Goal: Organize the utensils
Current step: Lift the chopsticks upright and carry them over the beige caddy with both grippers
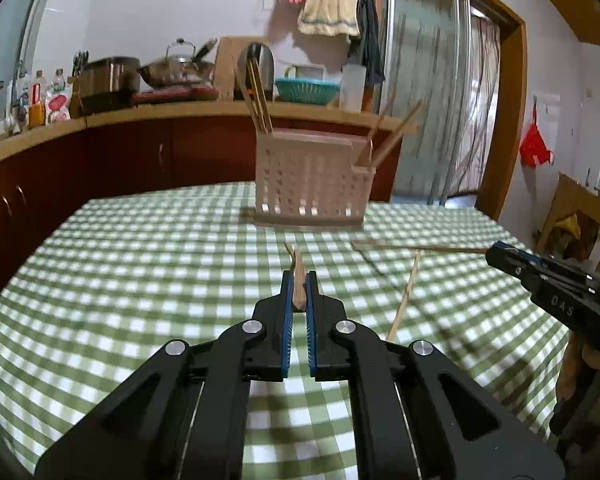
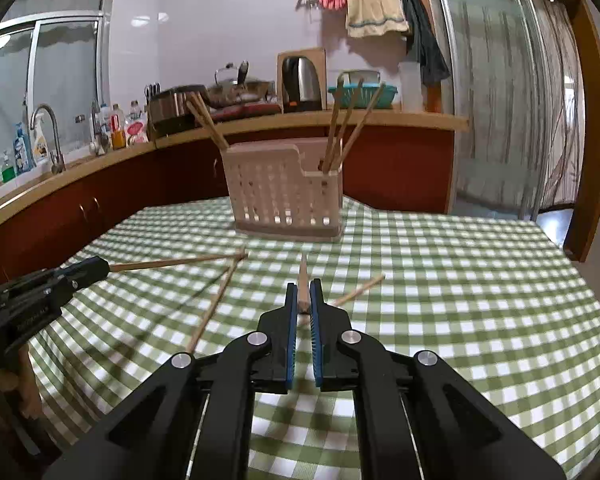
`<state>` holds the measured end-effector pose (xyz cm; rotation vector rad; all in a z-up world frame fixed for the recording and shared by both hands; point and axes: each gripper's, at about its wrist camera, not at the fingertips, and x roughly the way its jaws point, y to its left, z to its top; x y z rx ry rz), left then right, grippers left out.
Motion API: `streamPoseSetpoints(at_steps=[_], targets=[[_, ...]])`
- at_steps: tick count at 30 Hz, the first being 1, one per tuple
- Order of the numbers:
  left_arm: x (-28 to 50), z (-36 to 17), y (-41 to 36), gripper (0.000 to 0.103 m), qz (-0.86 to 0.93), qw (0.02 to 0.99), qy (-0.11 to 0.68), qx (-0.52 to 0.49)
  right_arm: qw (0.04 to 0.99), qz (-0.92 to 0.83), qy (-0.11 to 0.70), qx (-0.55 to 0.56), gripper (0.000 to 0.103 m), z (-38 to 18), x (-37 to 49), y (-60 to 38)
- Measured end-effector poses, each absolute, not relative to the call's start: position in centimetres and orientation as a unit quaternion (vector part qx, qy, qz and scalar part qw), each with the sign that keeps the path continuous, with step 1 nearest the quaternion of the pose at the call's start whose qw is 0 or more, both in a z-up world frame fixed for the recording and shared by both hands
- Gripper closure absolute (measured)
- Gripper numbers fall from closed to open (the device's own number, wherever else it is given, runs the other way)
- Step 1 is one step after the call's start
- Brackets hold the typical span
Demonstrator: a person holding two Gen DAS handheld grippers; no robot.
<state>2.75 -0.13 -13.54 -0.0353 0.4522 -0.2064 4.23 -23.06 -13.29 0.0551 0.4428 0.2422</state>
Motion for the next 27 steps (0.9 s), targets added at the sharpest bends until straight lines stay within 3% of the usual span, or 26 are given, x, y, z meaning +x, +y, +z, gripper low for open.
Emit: streamPoseSetpoints(at_steps=[15,27], targets=[[5.2,-5.7,3.0,0.097,-0.113,0.971,0.210,-0.028,0.972,0.139,0.188,0.019,0.096,-7.1,5.8,-23.1],[8.5,-4.3,2.1,0.097,-0.124,0.970,0.209,-0.003,0.968,0.153,0.198,0.006,0.096,-5.2,9.7,-22.7]])
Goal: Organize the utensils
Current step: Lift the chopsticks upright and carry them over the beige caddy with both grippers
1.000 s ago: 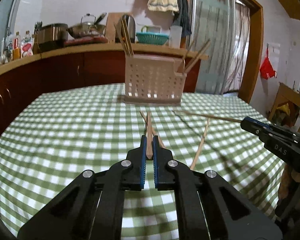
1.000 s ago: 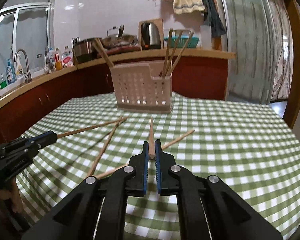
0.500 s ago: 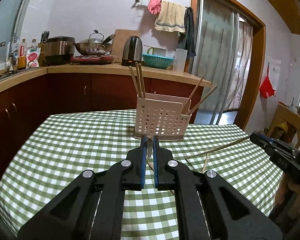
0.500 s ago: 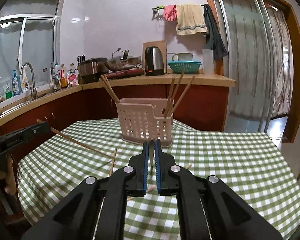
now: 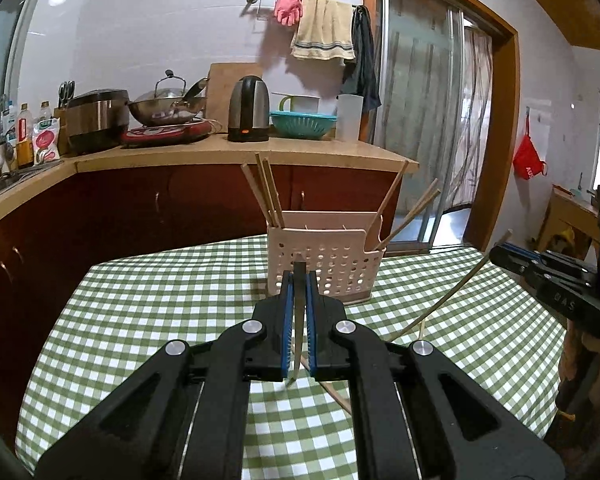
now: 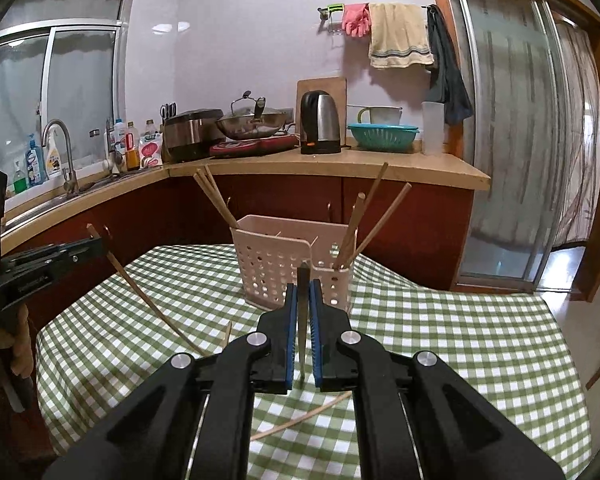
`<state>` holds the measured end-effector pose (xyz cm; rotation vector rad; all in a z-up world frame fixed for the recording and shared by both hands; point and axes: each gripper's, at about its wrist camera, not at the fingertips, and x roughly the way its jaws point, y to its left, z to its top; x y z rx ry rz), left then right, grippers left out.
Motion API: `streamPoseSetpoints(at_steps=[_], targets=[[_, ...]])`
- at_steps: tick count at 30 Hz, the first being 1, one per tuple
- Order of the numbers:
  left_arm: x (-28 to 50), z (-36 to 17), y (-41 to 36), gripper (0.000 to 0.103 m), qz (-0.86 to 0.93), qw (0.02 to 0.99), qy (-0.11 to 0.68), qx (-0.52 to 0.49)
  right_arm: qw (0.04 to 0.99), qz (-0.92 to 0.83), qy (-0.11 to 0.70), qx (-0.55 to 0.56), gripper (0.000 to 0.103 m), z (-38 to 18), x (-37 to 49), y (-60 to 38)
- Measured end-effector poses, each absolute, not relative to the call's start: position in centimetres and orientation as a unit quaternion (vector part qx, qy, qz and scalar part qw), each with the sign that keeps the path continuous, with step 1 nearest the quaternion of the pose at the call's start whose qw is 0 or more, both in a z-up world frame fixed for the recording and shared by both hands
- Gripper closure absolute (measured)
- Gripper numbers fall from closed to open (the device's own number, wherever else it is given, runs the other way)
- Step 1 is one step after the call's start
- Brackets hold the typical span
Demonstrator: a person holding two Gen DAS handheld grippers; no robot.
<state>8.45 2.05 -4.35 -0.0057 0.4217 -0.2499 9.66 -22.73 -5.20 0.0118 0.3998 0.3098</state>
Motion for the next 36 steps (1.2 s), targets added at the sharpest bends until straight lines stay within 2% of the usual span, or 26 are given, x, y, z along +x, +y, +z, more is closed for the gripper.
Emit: streamPoseSetpoints(at_steps=[14,28,36], targets=[[11.8,-2.8,2.2,0.097,-0.147,0.969,0.200,-0.020,0.972,0.158,0.175,0.018,0.096,-4.2,12.6,-22.3],[14.3,5.6,0.3,0.096,-0.160,0.984,0.081,-0.009,0.984,0.164,0.065,0.033,0.096,4.1,15.0,-23.2],[18.0,6.7,-1.0,0.096,-0.135,0.990,0.033,-0.007,0.987,0.152,0.026,0.033,0.096,4.8,19.3,-23.3]])
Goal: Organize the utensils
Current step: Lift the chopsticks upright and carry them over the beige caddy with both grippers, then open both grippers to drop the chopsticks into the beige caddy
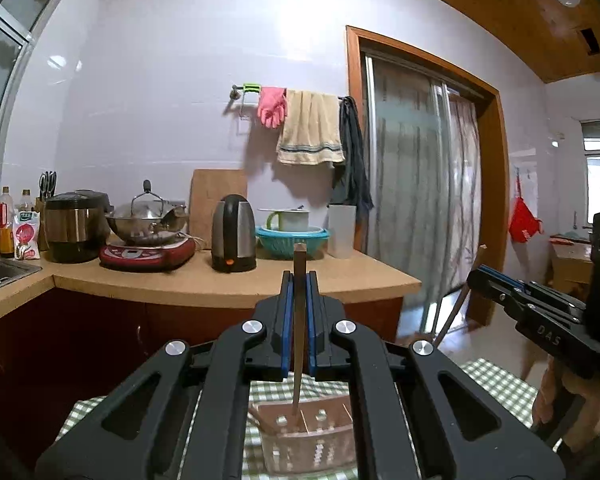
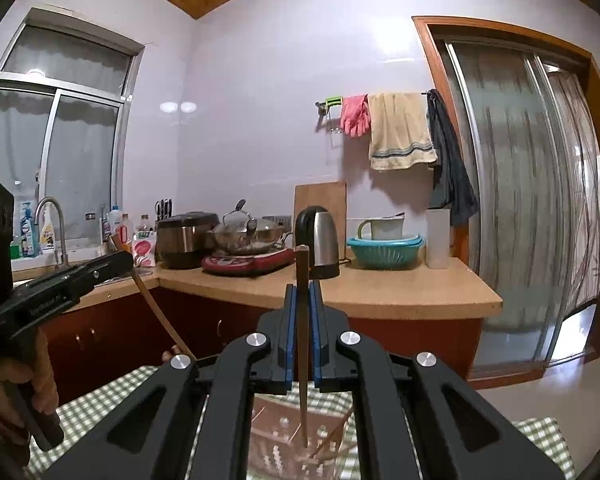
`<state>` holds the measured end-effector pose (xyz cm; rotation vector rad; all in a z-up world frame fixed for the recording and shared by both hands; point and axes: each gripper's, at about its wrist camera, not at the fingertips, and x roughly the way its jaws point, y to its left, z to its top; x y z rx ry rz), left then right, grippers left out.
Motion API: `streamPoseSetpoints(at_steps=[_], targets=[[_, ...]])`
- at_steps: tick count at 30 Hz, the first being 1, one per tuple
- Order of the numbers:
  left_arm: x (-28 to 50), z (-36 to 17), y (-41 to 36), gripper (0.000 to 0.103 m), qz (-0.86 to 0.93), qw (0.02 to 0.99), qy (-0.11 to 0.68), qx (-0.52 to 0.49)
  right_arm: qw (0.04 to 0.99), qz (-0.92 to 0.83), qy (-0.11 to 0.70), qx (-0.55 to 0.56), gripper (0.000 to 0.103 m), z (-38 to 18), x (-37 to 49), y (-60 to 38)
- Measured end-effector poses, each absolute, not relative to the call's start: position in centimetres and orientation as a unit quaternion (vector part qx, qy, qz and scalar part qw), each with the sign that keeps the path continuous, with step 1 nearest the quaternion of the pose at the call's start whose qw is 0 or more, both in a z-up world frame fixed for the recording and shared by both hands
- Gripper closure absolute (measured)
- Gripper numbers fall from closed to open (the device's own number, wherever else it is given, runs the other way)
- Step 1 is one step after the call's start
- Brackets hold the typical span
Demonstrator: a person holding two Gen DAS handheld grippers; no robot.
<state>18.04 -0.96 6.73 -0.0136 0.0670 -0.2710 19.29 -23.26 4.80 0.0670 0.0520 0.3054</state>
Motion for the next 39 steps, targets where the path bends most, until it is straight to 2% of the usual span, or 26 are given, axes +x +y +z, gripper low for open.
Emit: streamPoseSetpoints(at_steps=[6,17,19,20,21,27,34,39], targets=[[21.2,4.1,-1.6,0.096,-0.127,0.991,0.048,-0.015,0.988,0.142,0.046,0.027,0.096,1.8,22.2,-22.7],[24.6,-2.0,-1.8,0.095,-0.128,0.984,0.125,-0.016,0.983,0.147,0.111,0.027,0.096,-3.0,23.7,-21.8],[24.6,-2.4,-1.7,0.088,-0.130,0.983,0.132,-0.018,0.982,0.144,0.114,0.029,0.086,-3.2,23.4,-21.9],[24.6,-2.4,-1.6,0.078,-0.129,0.982,0.133,-0.018,0.983,0.144,0.112,0.031,0.071,-3.1,23.2,-22.0],[24.5,-2.4,-1.6,0.069,-0.129,0.983,0.133,-0.019,0.983,0.142,0.108,0.033,0.060,-3.0,22.8,-22.1],[22.4,-1.7,-1.5,0.051,-0.136,0.982,0.127,-0.021,0.985,0.134,0.101,0.029,0.053,-2.2,20.5,-22.6],[19.3,-2.3,-1.4,0.047,-0.143,0.978,0.150,-0.030,0.982,0.119,0.139,0.038,0.053,-4.0,16.8,-23.4],[16.6,-4.4,-1.7,0.047,-0.136,0.975,0.172,-0.025,0.976,0.102,0.189,0.042,0.053,-8.1,13.9,-22.9]])
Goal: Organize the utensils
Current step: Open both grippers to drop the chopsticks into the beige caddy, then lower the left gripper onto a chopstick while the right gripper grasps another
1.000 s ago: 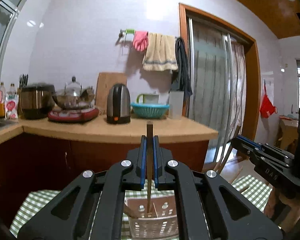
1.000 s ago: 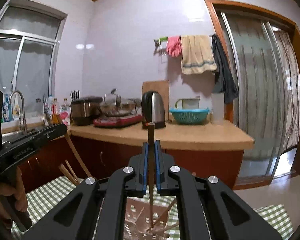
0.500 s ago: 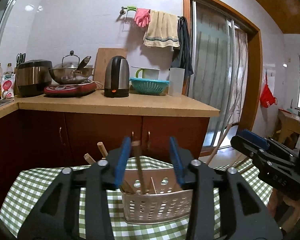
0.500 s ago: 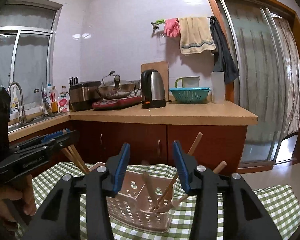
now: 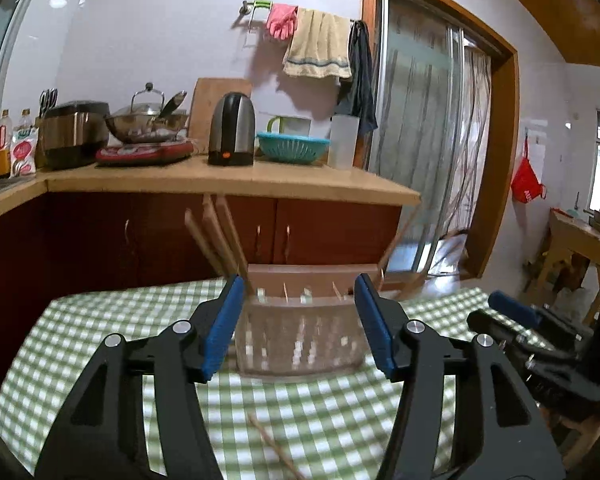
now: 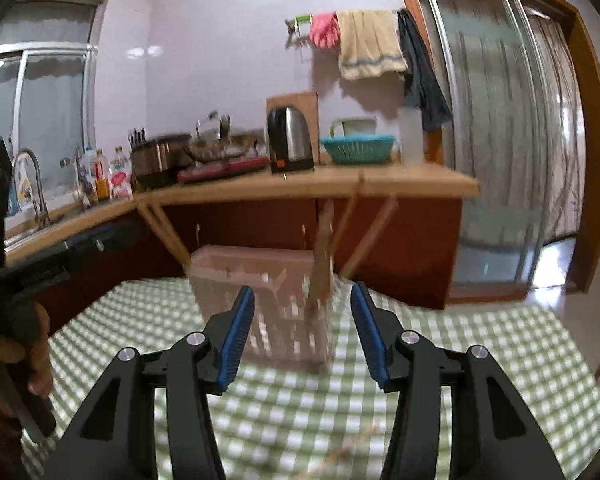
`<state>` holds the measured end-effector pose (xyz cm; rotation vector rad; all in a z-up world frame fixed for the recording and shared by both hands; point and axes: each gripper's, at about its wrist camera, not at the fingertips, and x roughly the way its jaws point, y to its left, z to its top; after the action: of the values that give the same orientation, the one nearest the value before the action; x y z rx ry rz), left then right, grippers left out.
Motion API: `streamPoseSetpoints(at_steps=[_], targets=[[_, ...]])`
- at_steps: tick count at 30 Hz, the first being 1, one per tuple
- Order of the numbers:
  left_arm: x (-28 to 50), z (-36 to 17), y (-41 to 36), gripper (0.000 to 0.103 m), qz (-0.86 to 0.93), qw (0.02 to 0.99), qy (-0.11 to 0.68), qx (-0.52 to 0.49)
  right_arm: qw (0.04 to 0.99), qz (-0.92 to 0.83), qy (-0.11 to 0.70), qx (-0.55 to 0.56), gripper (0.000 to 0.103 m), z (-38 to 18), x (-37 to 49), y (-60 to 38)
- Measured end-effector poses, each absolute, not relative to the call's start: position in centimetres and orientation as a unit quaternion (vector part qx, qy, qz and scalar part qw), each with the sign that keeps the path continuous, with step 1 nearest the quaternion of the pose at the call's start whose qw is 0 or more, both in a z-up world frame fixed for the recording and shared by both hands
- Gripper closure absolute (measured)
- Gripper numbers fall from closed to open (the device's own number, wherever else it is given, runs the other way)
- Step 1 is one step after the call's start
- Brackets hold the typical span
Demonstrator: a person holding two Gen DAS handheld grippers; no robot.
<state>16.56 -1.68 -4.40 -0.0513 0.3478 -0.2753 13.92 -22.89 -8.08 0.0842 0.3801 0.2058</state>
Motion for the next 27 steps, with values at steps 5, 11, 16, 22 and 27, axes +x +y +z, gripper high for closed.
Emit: streamPoseSetpoints(at_steps=[5,11,16,22,27], targets=[[14.0,-7.7,-1.7,0.047,-0.117,0.971,0.209,-0.020,0.967,0.081,0.240,0.039,0.053,-12.8,12.1,-22.1],[11.5,-11.4,-0.6,0.047,-0.084,0.964,0.250,-0.021,0.950,0.082,0.298,0.036,0.053,-17.4,10.7,-20.3],[9.9,-13.7,0.7,0.047,-0.067,0.958,0.278,-0.030,0.942,0.099,0.320,0.018,0.053,-19.2,10.0,-18.4],[8.6,-15.6,0.9,0.047,-0.062,0.952,0.299,-0.035,0.930,0.099,0.355,-0.017,0.053,-20.2,9.9,-17.3],[7.9,-16.3,-0.1,0.047,-0.072,0.948,0.308,-0.031,0.925,0.090,0.369,-0.026,0.053,-20.7,9.4,-17.9]])
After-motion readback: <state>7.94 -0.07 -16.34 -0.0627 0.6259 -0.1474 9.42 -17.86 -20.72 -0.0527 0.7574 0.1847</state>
